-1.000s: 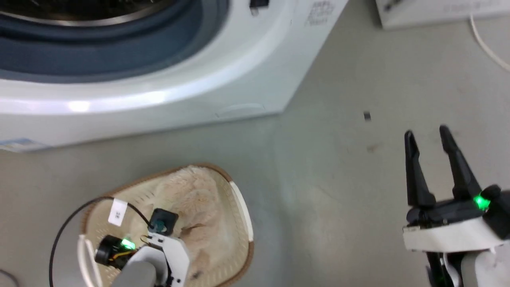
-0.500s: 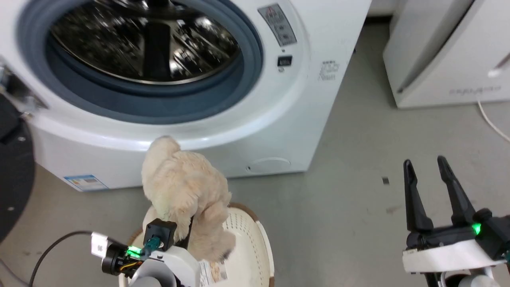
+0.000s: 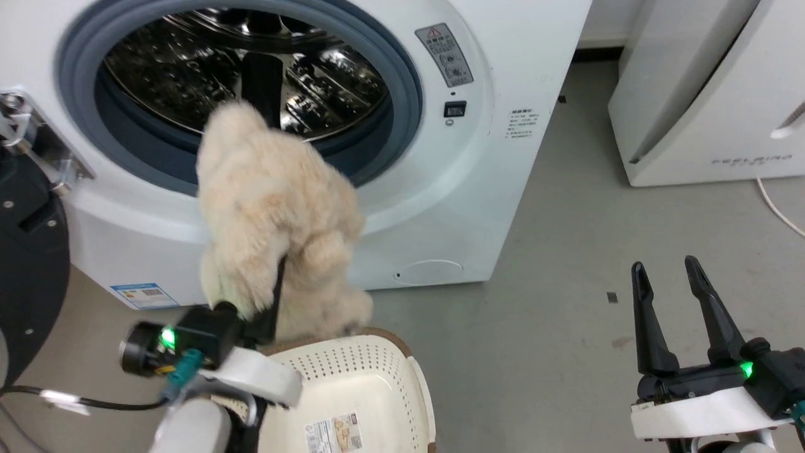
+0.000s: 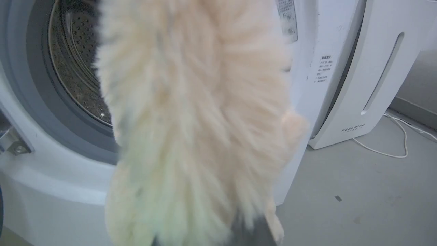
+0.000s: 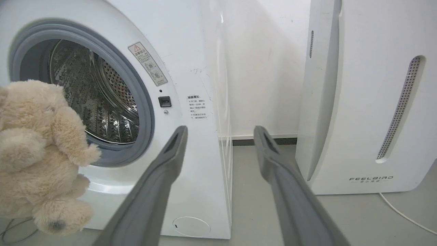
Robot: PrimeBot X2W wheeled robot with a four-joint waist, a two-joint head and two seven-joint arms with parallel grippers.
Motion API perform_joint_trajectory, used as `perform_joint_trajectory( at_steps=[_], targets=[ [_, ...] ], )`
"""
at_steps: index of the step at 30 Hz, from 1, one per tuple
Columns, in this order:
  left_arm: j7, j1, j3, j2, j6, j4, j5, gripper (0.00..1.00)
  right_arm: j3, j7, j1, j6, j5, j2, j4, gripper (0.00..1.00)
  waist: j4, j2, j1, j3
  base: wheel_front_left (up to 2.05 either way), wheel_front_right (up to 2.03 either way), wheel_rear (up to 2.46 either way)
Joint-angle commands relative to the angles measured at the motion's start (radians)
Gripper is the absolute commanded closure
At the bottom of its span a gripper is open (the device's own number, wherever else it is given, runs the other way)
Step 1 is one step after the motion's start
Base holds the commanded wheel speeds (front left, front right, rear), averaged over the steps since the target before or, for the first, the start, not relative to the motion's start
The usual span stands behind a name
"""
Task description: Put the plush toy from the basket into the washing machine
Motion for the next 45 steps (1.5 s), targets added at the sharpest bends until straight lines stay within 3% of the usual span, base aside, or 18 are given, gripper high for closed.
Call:
perform_joint_trajectory(
  at_steps=[1,11,20,28,38,45],
  targets=[
    [-0.007,-0.03,0.023,0.013,-0.01,-0.037,0.003,1.0,0.007,-0.004,-0.003,-0.001,0.009,0.0,-0.008,0.0,-0.014,0.0,0.0001,0.028,0.0,0.0,0.0],
    [0.035,-0.254,0.104,0.095,-0.044,-0.063,0.007,1.0,0.015,-0.004,-0.053,-0.001,0.013,0.0,-0.049,0.0,-0.067,0.0,0.0001,0.193,0.0,0.0,0.0],
    [0.156,-0.613,0.135,0.222,-0.089,0.08,0.033,1.0,0.043,-0.004,-0.132,-0.001,0.042,0.0,-0.122,0.0,-0.134,0.0,0.0001,0.399,0.0,0.0,0.0],
    [0.233,-0.953,0.082,0.309,-0.125,0.232,0.111,1.0,0.059,-0.004,-0.174,-0.001,0.074,0.0,-0.152,0.0,-0.174,0.0,0.0001,0.542,0.0,0.0,0.0],
    [0.267,-1.2,-0.084,0.343,-0.154,0.482,0.225,1.0,0.089,-0.004,-0.209,-0.001,0.112,0.0,-0.155,0.0,-0.213,0.0,0.0001,0.628,0.0,0.0,0.0],
    [0.314,-1.253,-0.367,0.369,-0.16,0.612,0.165,1.0,0.094,-0.004,-0.214,-0.001,0.119,0.0,-0.154,0.0,-0.218,0.0,0.0001,0.641,0.0,0.0,0.0]
  ],
)
